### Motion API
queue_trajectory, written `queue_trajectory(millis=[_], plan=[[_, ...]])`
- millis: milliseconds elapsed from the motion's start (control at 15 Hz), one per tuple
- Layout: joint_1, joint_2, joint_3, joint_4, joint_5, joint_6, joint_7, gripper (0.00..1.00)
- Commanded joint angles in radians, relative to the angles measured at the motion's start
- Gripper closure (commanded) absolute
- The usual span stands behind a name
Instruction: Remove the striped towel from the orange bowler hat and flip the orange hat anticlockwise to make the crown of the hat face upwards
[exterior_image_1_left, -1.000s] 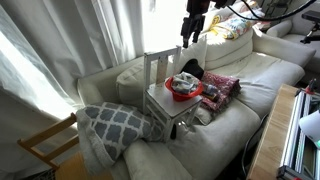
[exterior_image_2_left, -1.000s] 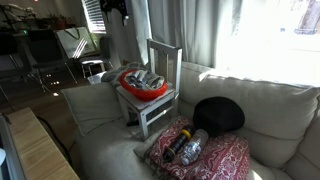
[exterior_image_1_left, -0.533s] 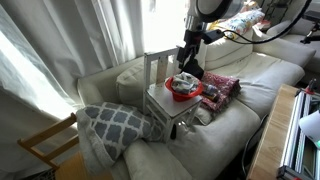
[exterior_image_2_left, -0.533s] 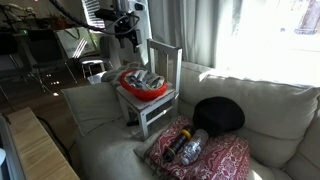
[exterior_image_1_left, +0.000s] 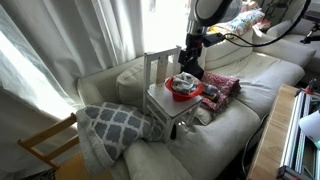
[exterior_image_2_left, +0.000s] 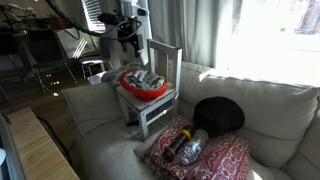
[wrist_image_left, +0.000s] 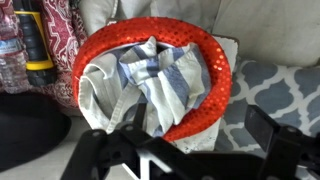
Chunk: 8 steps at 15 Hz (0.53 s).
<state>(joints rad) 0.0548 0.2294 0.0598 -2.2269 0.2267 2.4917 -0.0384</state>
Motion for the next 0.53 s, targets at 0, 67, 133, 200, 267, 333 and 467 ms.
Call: queue_trajectory(millis=[0,67,133,200,267,333,467], plan=[[-0.030,0.108,-0.011,0.039,0.007,-0.016,0.027,0.00],[-0.038,0.131,-0.009,0.046,0.015,-0.019,0.022,0.00],[-0.047,0.151,-0.004,0.049,0.026,-0.006,0.015,0.00],[-0.058,0.176,0.005,0.061,0.040,-0.008,0.002,0.00],[-0.068,0.192,0.014,0.070,0.058,-0.010,-0.005,0.00],[-0.077,0.206,0.026,0.078,0.082,-0.001,-0.012,0.00],[-0.087,0.233,0.037,0.097,0.115,0.006,-0.005,0.00]])
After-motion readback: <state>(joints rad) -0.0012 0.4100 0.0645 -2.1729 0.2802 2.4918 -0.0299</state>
